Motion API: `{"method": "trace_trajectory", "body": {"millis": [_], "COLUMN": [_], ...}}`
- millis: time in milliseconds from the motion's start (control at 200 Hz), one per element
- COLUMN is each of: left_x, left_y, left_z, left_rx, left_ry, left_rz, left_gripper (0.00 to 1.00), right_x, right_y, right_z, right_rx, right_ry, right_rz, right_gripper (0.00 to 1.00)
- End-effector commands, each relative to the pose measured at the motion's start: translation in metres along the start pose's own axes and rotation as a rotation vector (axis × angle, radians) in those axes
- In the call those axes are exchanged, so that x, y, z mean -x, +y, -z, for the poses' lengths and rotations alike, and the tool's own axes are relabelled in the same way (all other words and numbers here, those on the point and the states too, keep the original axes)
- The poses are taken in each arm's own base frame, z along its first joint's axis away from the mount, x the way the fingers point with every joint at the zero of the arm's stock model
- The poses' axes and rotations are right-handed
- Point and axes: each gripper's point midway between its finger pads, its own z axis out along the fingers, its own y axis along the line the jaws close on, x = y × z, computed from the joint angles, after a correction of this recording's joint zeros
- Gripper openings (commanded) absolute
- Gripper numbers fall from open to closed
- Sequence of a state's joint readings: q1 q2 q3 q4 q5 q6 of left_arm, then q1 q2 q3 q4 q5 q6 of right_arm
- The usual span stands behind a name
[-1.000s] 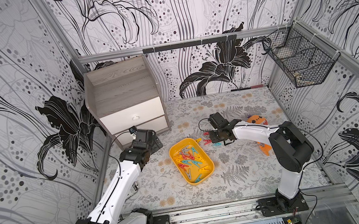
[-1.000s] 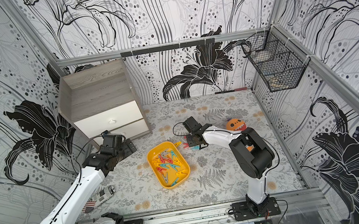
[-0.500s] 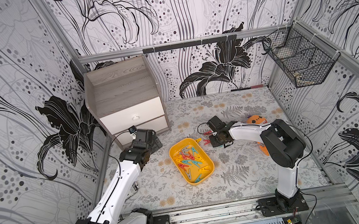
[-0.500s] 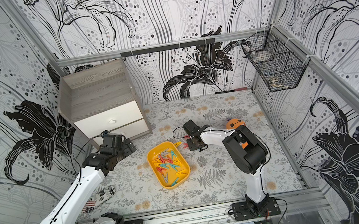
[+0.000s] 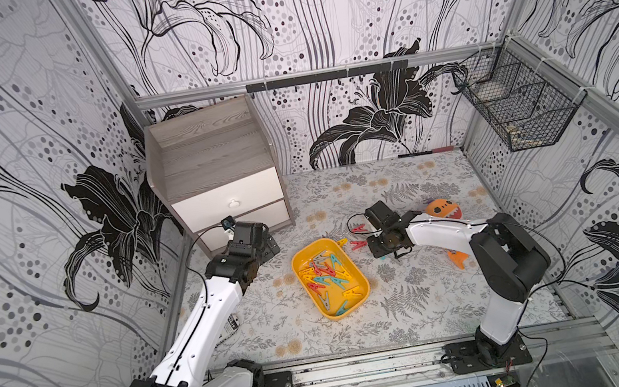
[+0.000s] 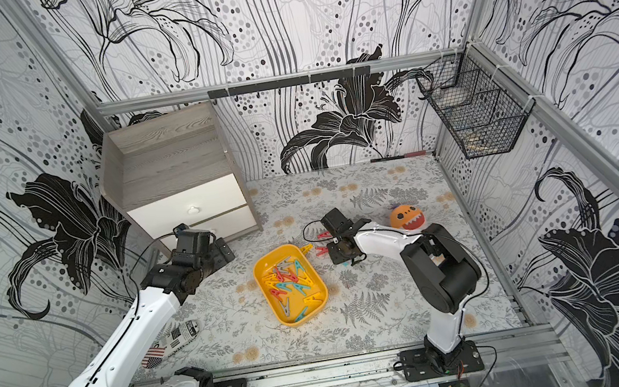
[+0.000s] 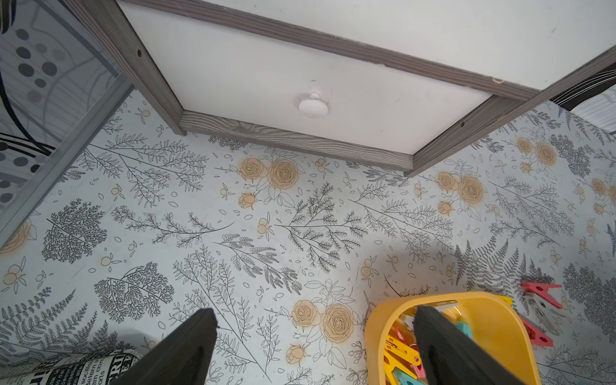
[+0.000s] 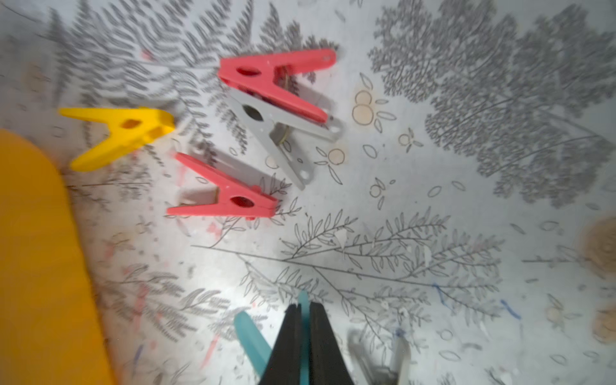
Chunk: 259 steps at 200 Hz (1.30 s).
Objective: Put the clothespins into the storage box
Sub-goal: Pick up the clothespin from the center of the board, then place the clothespin in the storage box.
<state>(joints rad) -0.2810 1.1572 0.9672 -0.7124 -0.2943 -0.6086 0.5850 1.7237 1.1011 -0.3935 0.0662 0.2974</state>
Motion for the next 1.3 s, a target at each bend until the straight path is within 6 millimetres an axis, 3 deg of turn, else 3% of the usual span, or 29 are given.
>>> {"method": "trace_trajectory", "body": {"millis": [0, 115, 245, 391, 646, 931, 1117, 1217, 1292], "left_x": [0.002, -0.004, -0.01, -0.008, -0.002, -0.004, -0.003, -0.003, -0.004], "left_y": [-0.008, -0.014, -0.022, -0.022, -0.019, -0.019, -0.019, -0.017, -0.017], "left_z": [0.0, -0.001, -0.001, 0.001, 0.008, 0.007, 0.007, 0.007, 0.006], "left_rx": [-0.031, -0.047, -0.055, -0.048, -0.043, -0.042, -0.039, -0.034, -0.03], "left_ry": [-0.01, -0.002, 0.006, 0.0, -0.02, -0.017, -0.019, -0.022, -0.02], "left_rz": [0.001, -0.006, -0.017, -0.017, -0.006, -0.008, -0.014, -0.015, -0.017], "left_gripper": [0.97, 0.97, 0.97, 0.97, 0.97, 0.97, 0.97, 0.97, 0.97], "right_x": [0.024, 0.036, 0.038, 0.025, 0.016, 0.025, 0.033, 0.038, 0.041], "right_y": [0.022, 0.065, 0.122, 0.157, 0.166, 0.166, 0.17, 0.169, 0.166], "right_z": [0.041, 0.062, 0.072, 0.042, -0.01, -0.04, -0.038, -0.022, 0.001], "right_rx": [0.097, 0.17, 0.256, 0.256, 0.168, 0.104, 0.11, 0.127, 0.148], "right_ry": [-0.089, -0.139, -0.158, -0.095, -0.034, -0.056, -0.065, -0.087, -0.12], "right_rz": [0.003, 0.072, 0.146, 0.191, 0.166, 0.1, 0.085, 0.082, 0.078], "right_gripper": [0.08, 0.08, 0.08, 0.08, 0.08, 0.1, 0.24, 0.24, 0.24]}}
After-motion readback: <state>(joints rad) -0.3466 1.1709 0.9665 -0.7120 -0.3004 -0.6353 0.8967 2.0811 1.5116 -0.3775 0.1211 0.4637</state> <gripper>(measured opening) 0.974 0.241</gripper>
